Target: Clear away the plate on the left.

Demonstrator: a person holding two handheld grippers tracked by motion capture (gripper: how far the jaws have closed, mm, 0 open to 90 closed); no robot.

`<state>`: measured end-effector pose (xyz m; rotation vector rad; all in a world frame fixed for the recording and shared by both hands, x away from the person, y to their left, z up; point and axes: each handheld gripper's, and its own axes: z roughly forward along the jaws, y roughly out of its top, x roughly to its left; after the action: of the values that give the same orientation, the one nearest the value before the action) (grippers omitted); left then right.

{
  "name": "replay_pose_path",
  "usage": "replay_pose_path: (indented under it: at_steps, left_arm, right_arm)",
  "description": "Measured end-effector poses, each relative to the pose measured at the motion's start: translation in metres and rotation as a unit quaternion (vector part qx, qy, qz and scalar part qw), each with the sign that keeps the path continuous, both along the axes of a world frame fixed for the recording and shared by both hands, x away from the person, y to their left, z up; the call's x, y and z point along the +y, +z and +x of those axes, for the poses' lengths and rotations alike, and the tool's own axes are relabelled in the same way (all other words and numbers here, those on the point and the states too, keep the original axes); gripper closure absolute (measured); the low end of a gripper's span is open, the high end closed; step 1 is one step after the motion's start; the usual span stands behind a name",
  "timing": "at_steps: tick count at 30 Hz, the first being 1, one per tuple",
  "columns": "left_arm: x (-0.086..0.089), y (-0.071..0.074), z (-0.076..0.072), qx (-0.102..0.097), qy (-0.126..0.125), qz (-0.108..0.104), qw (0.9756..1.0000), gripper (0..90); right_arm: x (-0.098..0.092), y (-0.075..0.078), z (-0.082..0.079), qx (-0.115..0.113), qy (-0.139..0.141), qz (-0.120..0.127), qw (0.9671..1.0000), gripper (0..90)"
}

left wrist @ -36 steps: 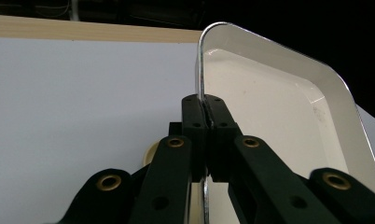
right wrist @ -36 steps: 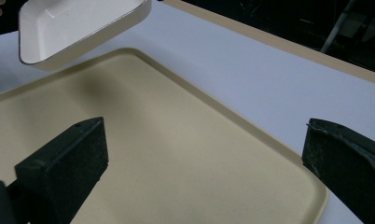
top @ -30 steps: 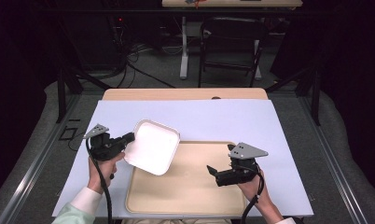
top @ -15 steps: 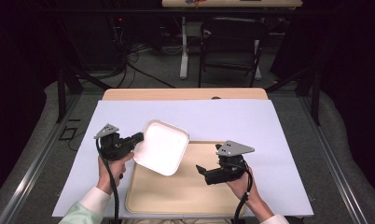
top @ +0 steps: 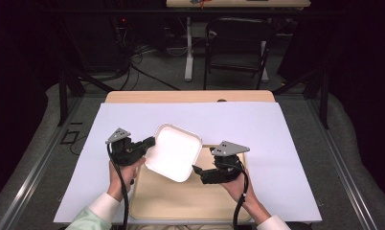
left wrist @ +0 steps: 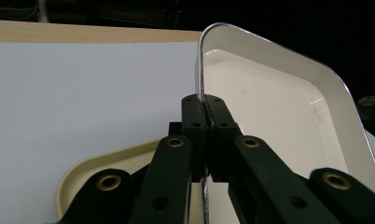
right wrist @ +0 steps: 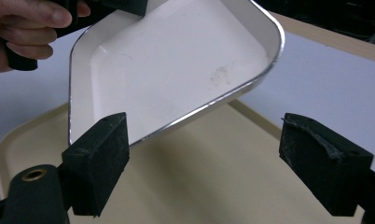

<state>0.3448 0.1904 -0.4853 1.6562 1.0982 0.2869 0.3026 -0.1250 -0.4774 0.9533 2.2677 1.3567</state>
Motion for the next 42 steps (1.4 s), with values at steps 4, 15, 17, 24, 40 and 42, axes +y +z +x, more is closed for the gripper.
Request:
replay_pose_path:
  at_steps: [4,15,17,24,40,42]
  left_arm:
    - [-0.005,-0.001,-0.001,-0.002,-0.001,-0.003,1.0000,88.1]
    - [-0.011,-0.003,-0.005,-0.008,-0.010,-0.004,0.9999,87.7]
    - [-0.011,-0.003,-0.006,-0.008,-0.012,-0.004,0.9999,87.4]
    - [-0.012,-0.002,-0.009,-0.011,-0.019,-0.002,0.9998,87.0]
    - [-0.015,-0.002,-0.020,-0.011,-0.043,0.003,0.9990,86.0]
    - [-0.016,-0.002,-0.021,-0.010,-0.046,0.001,0.9989,85.8]
  right_arm:
    - [0.007,-0.001,0.003,0.009,0.000,-0.001,1.0000,16.8]
    - [0.010,-0.007,0.011,0.033,-0.027,-0.006,0.9991,41.7]
    - [0.009,-0.009,0.012,0.041,-0.028,0.000,0.9988,45.6]
    - [0.006,-0.008,0.012,0.039,-0.033,0.002,0.9987,57.2]
    - [-0.008,0.001,0.010,0.025,-0.035,0.009,0.9990,68.9]
    - [-0.009,0.002,0.010,0.023,-0.034,0.011,0.9991,69.9]
